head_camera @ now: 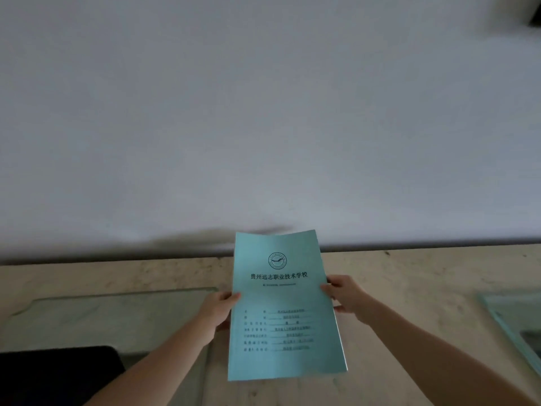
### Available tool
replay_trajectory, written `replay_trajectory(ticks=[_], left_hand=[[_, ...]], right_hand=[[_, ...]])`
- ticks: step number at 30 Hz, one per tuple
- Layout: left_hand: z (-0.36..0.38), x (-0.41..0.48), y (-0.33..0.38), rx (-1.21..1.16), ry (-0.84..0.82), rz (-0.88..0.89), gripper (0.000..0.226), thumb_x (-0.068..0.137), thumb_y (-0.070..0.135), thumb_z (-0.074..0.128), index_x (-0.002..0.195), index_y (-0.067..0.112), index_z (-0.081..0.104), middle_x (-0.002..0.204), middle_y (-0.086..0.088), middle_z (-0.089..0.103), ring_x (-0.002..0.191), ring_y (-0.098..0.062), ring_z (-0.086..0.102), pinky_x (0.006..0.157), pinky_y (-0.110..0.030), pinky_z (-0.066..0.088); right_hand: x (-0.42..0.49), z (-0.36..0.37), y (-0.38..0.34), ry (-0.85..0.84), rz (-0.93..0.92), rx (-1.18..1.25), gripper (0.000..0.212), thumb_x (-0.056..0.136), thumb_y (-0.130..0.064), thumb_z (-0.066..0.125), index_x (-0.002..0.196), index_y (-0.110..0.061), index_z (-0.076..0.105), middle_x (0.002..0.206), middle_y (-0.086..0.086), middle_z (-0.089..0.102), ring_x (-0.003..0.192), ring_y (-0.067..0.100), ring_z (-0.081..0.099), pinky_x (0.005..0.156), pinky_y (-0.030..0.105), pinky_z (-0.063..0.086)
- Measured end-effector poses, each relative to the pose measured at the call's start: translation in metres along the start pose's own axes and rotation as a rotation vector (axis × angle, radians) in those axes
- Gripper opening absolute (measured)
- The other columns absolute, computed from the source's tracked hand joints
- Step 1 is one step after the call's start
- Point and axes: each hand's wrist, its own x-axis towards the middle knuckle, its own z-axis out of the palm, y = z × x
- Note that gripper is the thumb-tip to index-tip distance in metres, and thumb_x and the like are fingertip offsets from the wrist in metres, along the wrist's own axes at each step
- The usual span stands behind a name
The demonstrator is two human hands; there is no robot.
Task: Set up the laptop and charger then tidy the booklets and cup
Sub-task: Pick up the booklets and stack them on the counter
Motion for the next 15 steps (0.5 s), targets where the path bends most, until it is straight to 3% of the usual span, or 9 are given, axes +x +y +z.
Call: replay_trajectory(ticks=[3,7,12,15], left_hand=[[0.0,0.018,-0.001,0.004,0.053,-0.031,0.029,0.094,0.025,0.054,0.111,0.004,0.064,0.106,-0.013,0.069,0.097,-0.029,0.065,0.082,-0.036,0.049],[0.004,0.025,-0.008,0.031,0.194,0.042,0.025,0.093,0.022,0.056,0.101,0.002,0.068,0.091,-0.011,0.071,0.082,-0.026,0.068,0.067,-0.032,0.051],[0.011,0.014,-0.011,-0.021,0.262,0.062,0.019,0.092,0.018,0.055,0.098,0.003,0.066,0.088,-0.013,0.07,0.082,-0.03,0.068,0.074,-0.04,0.055],[0.014,0.005,-0.011,-0.047,0.254,0.039,0.019,0.09,0.007,0.05,0.101,0.003,0.065,0.093,-0.019,0.069,0.083,-0.034,0.066,0.077,-0.045,0.054]], right_hand=[[0.024,0.005,-0.002,-0.006,0.006,-0.032,0.017,0.095,-0.012,0.053,0.103,-0.009,0.067,0.076,0.002,0.06,0.067,0.009,0.056,0.056,0.022,0.049],[0.039,0.011,0.007,0.031,-0.009,-0.052,0.018,0.093,-0.013,0.056,0.098,-0.002,0.069,0.071,0.004,0.059,0.062,0.011,0.055,0.048,0.019,0.049],[0.04,0.019,0.018,0.105,-0.013,-0.038,0.021,0.091,-0.016,0.06,0.073,-0.015,0.071,0.072,0.004,0.064,0.067,0.017,0.056,0.058,0.026,0.05],[0.036,0.021,0.019,0.116,-0.018,-0.051,0.019,0.09,-0.015,0.059,0.079,-0.01,0.073,0.079,0.009,0.07,0.071,0.019,0.06,0.065,0.032,0.054]])
